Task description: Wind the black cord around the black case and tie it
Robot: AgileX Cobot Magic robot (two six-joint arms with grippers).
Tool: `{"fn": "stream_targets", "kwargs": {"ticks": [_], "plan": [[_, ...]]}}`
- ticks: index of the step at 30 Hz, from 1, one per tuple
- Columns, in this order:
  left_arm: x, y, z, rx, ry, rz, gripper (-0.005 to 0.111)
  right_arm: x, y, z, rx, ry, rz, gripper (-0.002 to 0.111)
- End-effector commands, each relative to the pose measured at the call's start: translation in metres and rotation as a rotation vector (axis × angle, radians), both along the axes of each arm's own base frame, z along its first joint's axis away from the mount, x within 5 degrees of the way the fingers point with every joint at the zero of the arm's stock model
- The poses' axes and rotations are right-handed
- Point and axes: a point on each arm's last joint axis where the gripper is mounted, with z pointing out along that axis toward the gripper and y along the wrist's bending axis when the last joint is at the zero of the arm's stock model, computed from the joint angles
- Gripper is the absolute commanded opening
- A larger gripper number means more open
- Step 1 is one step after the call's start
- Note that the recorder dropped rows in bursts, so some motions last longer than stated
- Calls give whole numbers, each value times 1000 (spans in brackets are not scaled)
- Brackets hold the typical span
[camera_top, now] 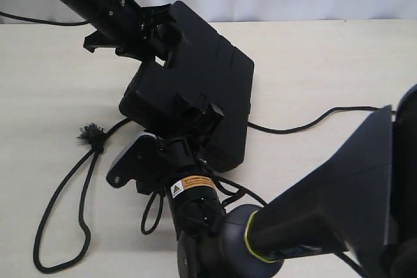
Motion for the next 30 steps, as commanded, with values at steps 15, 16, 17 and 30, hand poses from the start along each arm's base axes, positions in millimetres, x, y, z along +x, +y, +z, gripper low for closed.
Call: {"fn": "stream_targets", "kwargs": {"ticks": [15,16,17,30], "plan": [[-1,-5,17,-41,-65,-43,4,11,-4,-11,18,14,-129,4],[-1,-5,17,-40,-66,-45,8,11,-4,-11,26,17,-132,4],[-1,-5,17,-37,-72,-55,13,10,-4,-11,29,19,-136,4],[13,15,99,45,-329,-188,50,9,-11,10,145,34,-206,4]]}}
